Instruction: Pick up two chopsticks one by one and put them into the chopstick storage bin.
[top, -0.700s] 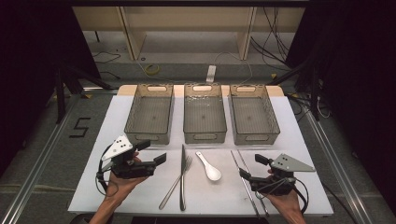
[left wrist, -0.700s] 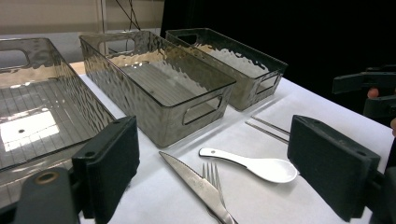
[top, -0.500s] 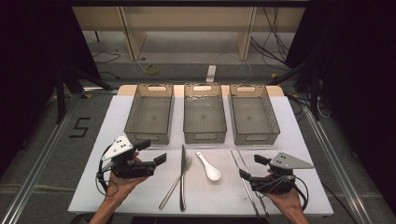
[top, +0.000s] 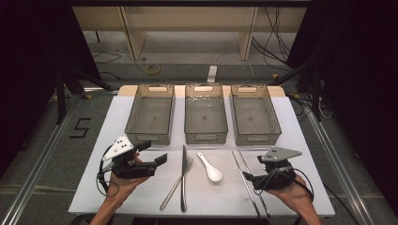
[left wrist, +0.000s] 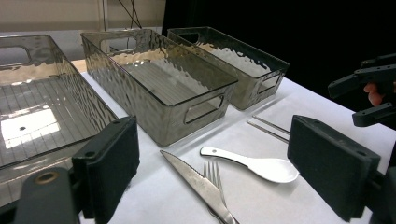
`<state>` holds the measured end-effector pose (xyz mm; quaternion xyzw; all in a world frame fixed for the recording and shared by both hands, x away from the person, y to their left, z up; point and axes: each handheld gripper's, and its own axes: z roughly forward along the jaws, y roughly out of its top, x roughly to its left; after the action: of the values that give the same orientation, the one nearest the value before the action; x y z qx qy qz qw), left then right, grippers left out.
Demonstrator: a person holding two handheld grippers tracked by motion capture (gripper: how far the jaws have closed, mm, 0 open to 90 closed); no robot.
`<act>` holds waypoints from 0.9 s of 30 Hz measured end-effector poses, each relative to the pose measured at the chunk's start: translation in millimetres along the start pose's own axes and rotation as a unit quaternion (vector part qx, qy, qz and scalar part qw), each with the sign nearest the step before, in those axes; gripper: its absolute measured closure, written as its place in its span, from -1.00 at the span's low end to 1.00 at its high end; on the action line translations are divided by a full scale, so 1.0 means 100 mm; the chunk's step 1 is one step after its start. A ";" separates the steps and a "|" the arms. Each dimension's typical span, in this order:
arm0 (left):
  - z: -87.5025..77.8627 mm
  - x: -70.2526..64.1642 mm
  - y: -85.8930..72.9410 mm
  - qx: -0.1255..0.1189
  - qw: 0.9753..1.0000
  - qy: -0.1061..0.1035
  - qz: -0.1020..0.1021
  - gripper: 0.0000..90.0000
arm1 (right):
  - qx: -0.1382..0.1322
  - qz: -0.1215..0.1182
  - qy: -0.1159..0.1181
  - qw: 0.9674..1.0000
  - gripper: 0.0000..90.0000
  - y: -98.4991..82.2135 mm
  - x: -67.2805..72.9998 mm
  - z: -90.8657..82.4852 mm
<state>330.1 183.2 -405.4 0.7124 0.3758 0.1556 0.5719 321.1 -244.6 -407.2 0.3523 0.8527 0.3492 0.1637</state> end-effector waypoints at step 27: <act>0.00 -0.01 0.01 0.003 1.000 -0.001 0.004 -0.64 | 0.256 0.008 0.003 0.967 0.20 -0.07 -0.13 0.42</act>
<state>330.0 182.6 -404.9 0.7160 0.3726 0.1563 0.5693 349.0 -237.7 -441.2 0.3885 0.9112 0.1218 0.0623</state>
